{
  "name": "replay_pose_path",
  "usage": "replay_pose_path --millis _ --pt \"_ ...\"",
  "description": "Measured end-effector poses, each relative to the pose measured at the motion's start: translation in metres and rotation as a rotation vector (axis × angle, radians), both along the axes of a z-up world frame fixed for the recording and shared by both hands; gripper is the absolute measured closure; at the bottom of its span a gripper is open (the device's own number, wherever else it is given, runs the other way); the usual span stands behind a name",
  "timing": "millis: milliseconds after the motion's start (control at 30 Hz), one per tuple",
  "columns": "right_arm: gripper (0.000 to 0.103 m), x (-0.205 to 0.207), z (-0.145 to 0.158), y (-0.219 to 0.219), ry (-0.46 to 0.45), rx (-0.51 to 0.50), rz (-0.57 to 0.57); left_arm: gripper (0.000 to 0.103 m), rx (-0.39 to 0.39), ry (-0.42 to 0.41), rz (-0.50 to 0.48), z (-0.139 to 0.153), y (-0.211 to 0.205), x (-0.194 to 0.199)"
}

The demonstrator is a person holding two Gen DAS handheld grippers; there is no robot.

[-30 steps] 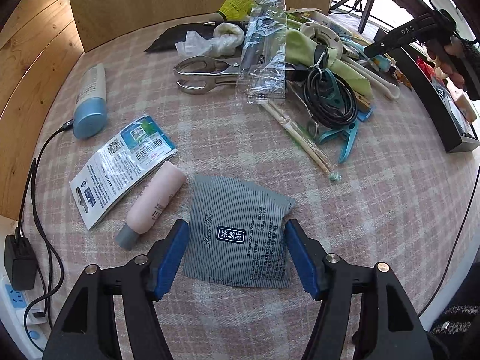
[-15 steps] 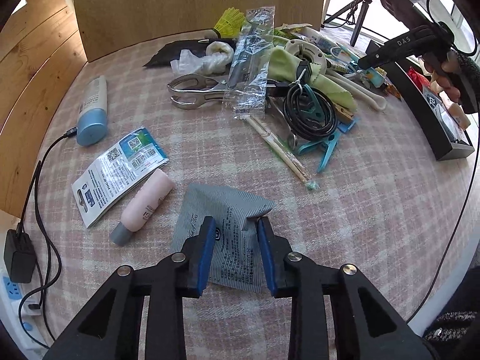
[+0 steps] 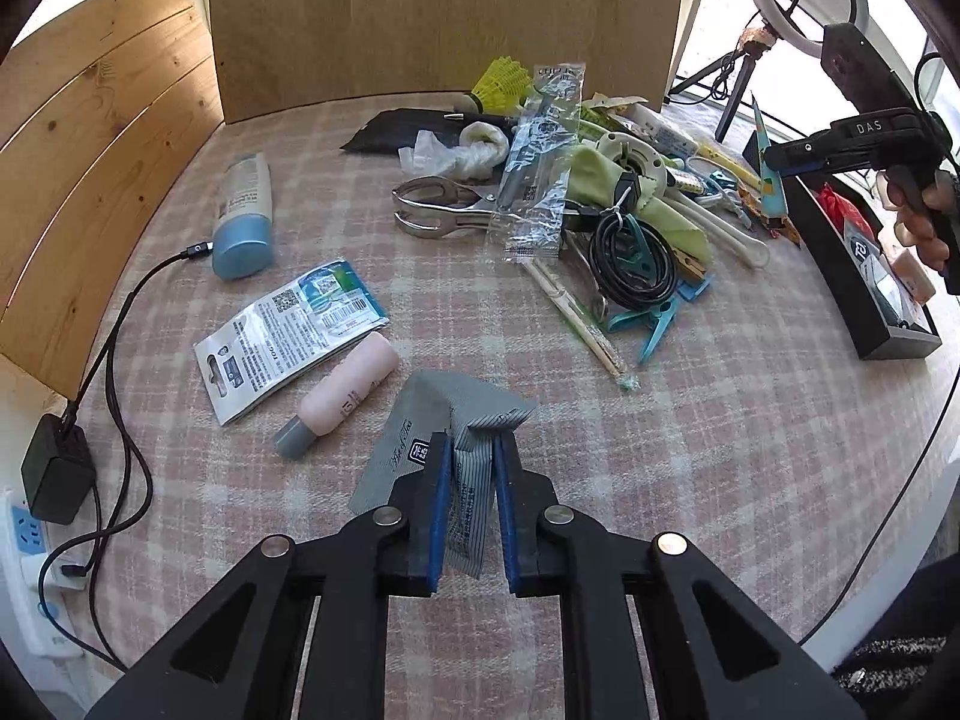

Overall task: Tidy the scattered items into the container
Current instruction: 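Carry the grey sachet and light-blue tube into the tray and open both grippers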

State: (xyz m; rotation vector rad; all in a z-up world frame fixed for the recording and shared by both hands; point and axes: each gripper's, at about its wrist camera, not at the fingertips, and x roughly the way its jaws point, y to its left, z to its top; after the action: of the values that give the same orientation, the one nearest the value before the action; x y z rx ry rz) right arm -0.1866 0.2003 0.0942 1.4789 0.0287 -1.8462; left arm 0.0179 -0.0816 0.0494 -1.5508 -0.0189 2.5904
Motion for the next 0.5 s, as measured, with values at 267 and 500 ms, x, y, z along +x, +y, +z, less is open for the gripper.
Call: replay_pose_path --millis 267,500 --pt "0.073 0.01 0.035 0.031 0.084 -0.05 -0.048 0.091 0.041 0.069 0.038 0.039 -0.001 -0.001" --pt "0.073 0.006 0.065 0.115 0.169 -0.02 -0.2 0.091 0.118 0.184 -0.123 0.084 0.078 -0.029"
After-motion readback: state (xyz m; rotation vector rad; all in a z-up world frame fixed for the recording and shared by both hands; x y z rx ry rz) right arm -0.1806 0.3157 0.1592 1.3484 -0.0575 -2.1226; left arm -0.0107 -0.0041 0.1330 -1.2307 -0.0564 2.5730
